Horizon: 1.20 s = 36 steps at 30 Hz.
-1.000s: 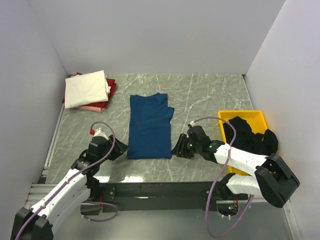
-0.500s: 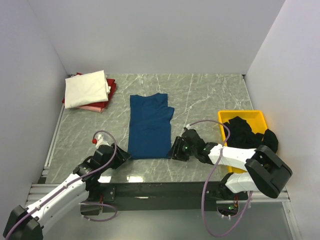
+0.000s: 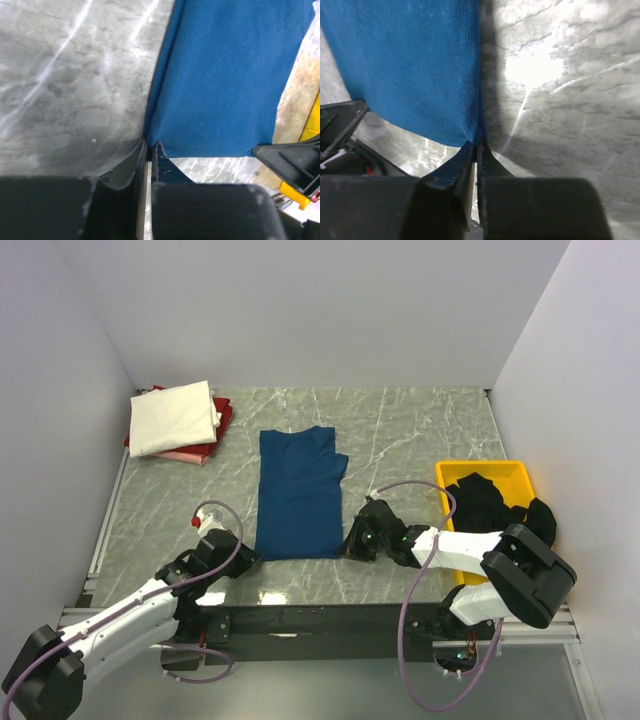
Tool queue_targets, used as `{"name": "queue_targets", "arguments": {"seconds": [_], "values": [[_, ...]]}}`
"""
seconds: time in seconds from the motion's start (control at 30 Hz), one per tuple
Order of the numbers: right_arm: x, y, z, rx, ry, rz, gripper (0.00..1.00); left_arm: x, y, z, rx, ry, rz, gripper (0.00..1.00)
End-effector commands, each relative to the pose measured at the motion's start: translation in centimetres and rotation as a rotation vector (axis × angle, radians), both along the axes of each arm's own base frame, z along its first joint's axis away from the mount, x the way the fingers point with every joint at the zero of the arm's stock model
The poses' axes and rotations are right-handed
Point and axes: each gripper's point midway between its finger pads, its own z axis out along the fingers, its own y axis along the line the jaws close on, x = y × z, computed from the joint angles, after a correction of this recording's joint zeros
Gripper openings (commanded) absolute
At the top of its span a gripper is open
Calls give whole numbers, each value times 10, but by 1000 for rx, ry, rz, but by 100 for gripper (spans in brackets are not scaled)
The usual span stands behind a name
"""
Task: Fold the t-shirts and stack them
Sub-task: Fold the tshirt
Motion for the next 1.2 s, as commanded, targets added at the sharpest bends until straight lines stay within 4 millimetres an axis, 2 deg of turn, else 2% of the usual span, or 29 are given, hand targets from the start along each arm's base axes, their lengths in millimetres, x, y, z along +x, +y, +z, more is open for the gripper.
{"name": "queue_targets", "arguments": {"seconds": [0.0, 0.13, 0.23, 0.27, 0.3, 0.47, 0.6, 0.77, 0.83, 0.87, 0.93, 0.97, 1.0, 1.03, 1.07, 1.1, 1.13, 1.17], "values": [[13, -1, 15, -24, -70, -15, 3, 5, -7, 18, 6, -44, -34, 1], [5, -4, 28, -6, -93, 19, 0, 5, -11, 39, -6, -77, -59, 1], [-10, -10, 31, -12, -88, 67, 0, -2, -16, 52, -24, -85, -102, 1], [-17, -15, 26, -30, -73, 75, 0, -7, -17, 53, -24, -73, -121, 1], [-19, -16, 32, -17, -86, 81, 0, -9, -20, 61, -37, -87, -134, 1], [-41, -27, 35, -31, -85, 111, 0, -28, -27, 75, -45, -85, -195, 1], [-39, -34, 53, -26, -143, 95, 0, -28, -26, 99, -55, -137, -182, 1], [-18, -34, 78, -104, -196, 85, 0, -6, -26, 127, -11, -214, -135, 1], [-4, -33, 85, -133, -229, 76, 0, 8, -25, 128, 47, -233, -99, 0], [5, -29, 91, -138, -234, 72, 0, 14, -28, 137, 49, -251, -93, 0], [24, -33, 96, -161, -242, 58, 0, 25, -31, 138, 90, -260, -90, 0], [37, -29, 103, -168, -246, 53, 0, 33, -36, 152, 70, -292, -80, 0], [43, -27, 108, -159, -243, 62, 0, 39, -38, 150, 96, -288, -86, 0], [56, -31, 112, -169, -249, 47, 0, 49, -35, 154, 101, -294, -63, 0], [69, -27, 121, -168, -256, 44, 0, 57, -41, 167, 71, -318, -70, 0], [76, -27, 125, -162, -256, 44, 0, 64, -41, 164, 90, -313, -81, 0], [89, -32, 128, -174, -261, 29, 0, 78, -33, 169, 83, -320, -47, 0], [103, -30, 135, -176, -261, 22, 0, 86, -37, 179, 66, -345, -67, 0]]}}
